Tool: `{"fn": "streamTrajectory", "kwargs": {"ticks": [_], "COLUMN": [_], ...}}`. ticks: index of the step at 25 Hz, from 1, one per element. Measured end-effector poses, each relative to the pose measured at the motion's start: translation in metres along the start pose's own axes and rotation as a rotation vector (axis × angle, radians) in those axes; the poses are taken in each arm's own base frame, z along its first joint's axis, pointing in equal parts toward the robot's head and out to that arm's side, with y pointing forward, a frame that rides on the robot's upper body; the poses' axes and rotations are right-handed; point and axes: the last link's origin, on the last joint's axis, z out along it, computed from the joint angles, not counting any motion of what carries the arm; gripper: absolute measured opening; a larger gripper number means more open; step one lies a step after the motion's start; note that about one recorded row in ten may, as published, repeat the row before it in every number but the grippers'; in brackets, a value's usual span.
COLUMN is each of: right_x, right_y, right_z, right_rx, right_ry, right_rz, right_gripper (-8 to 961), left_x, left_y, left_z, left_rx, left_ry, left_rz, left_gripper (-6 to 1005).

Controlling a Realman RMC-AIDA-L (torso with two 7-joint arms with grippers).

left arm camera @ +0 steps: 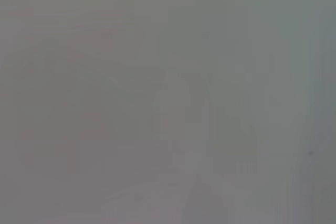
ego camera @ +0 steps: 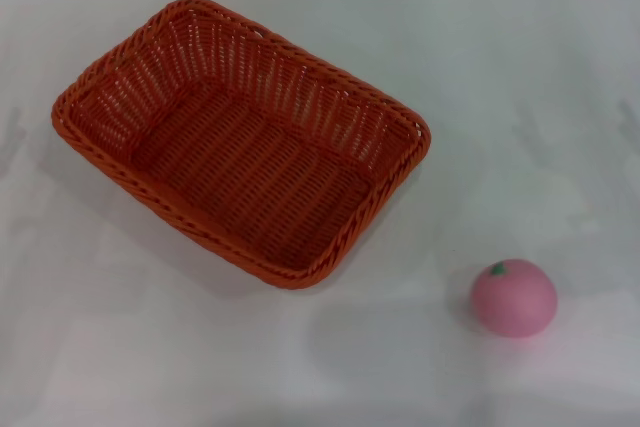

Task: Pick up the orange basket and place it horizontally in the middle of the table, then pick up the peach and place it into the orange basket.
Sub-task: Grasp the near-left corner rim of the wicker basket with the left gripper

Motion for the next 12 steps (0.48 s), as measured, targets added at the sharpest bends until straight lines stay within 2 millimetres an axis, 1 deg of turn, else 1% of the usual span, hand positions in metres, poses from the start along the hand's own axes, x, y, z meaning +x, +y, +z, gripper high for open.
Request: {"fn": "streamTrajectory", "kwargs": {"ticks": [12], "right_x": [-0.0003], "right_y": [-0.0011], "right_z": [0.0], "right_rx": [0.003], "right_ry": [0.0], "right_rz": [-0.002], "right_gripper": [866], "left_x": [0.0007], "left_y": [0.0014], "left_z": [0.0032], "left_rx": [-0.006], "left_ry": [0.006], "left_rz": [-0.001], "left_gripper": [860]}}
